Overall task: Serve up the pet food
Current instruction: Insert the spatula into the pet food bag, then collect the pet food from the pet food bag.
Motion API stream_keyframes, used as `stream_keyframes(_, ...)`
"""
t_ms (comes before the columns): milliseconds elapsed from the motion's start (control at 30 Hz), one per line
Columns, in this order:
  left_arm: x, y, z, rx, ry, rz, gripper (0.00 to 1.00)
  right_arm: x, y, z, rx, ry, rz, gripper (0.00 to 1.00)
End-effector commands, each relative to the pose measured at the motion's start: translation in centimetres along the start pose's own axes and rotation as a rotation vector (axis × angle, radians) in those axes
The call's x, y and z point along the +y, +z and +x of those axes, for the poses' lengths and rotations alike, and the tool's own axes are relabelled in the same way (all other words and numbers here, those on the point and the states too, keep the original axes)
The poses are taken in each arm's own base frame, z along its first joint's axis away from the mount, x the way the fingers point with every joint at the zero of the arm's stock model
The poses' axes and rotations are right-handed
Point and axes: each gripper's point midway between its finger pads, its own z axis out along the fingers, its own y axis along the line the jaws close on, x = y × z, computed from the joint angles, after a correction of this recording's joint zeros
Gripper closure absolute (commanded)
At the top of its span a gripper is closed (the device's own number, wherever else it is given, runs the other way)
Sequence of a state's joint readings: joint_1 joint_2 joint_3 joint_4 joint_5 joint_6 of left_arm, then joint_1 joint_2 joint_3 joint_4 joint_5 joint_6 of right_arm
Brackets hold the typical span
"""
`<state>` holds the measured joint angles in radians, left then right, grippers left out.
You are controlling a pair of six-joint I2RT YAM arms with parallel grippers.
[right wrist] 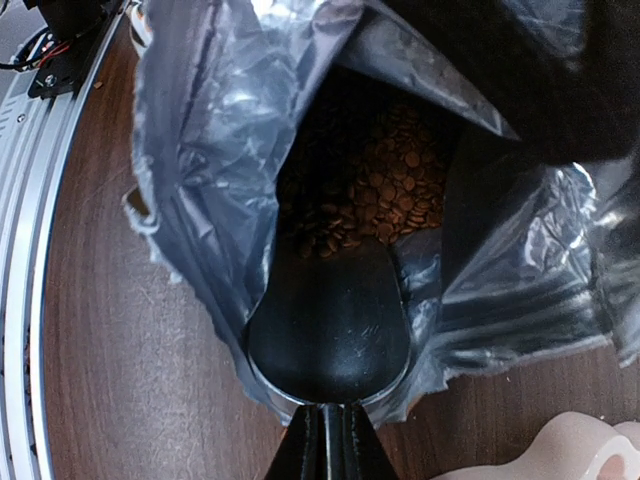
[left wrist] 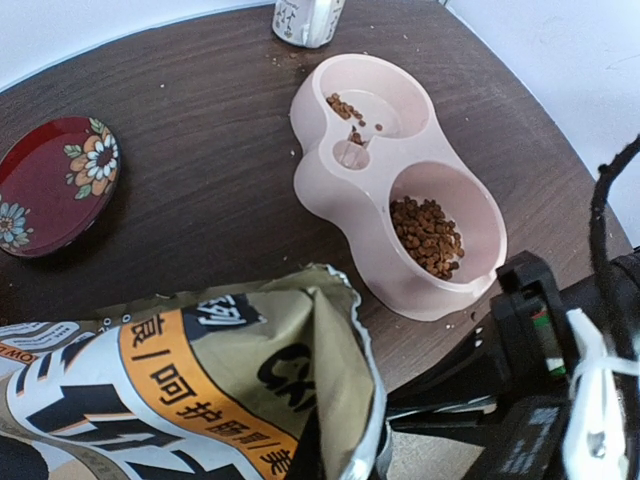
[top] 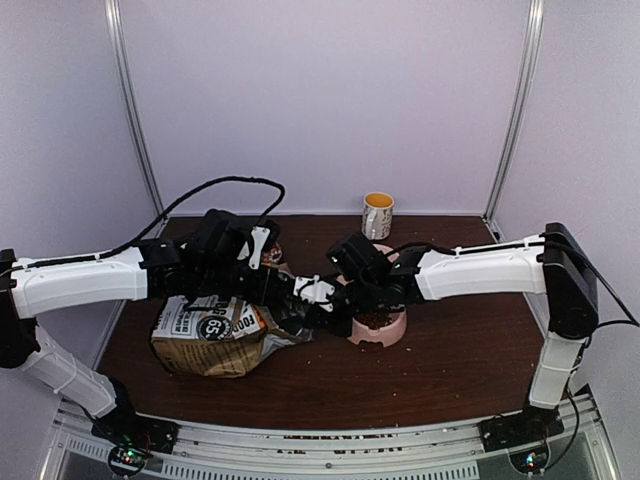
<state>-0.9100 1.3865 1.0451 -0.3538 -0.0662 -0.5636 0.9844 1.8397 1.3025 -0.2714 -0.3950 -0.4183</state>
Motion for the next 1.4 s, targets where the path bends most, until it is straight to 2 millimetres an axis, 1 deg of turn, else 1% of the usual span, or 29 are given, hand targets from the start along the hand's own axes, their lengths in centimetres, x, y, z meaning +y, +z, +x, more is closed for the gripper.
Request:
stream_keyframes(0, -2.2, -1.0, -3.5, -0.123, -0.011, 0.085, 1.00, 2.0, 2.5, -1.1, -0.039, 0.014, -0.060, 1.00)
stream_keyframes(100, -2.1, -1.1, -3.5, -0.120, -0.011, 0.081, 1.00, 2.1, 3.5, -2.2, -0.091, 0.011, -0.042, 1.00)
stream_keyframes(167, -2.0, -1.1, -3.5, -0.121, -0.012, 0.079, 1.00, 1.8, 4.0, -2.5, -0.117, 0.012, -0.020, 1.00)
stream_keyframes(267, -2.0, -1.2, -3.5, -0.124, -0.013, 0.076, 1.00, 1.1, 3.9, -2.8, -0.161, 0.012, 0.028, 1.00)
stream_keyframes(433, -1.5, -1.4, -3.7, -0.140, -0.014, 0.053, 1.00, 0.4, 2.3, -3.5, -0.247, 0.006, 0.103, 1.00)
stream_keyframes(467, -1.5, -1.4, -3.7, -0.143, -0.014, 0.050, 1.00, 0.5, 2.1, -3.1, -0.252, 0.010, 0.114, 1.00)
stream_keyframes(833, -0.9, -1.9, -4.3, -0.176, -0.017, 0.018, 1.00, 0.2, -0.9, -3.3, -0.386, 0.010, 0.218, 1.00)
stream_keyframes(1367, 0.3, -2.3, -3.9, -0.189, -0.042, -0.026, 1.00, 0.1, -3.4, -2.2, -0.411, 0.004, 0.296, 1.00)
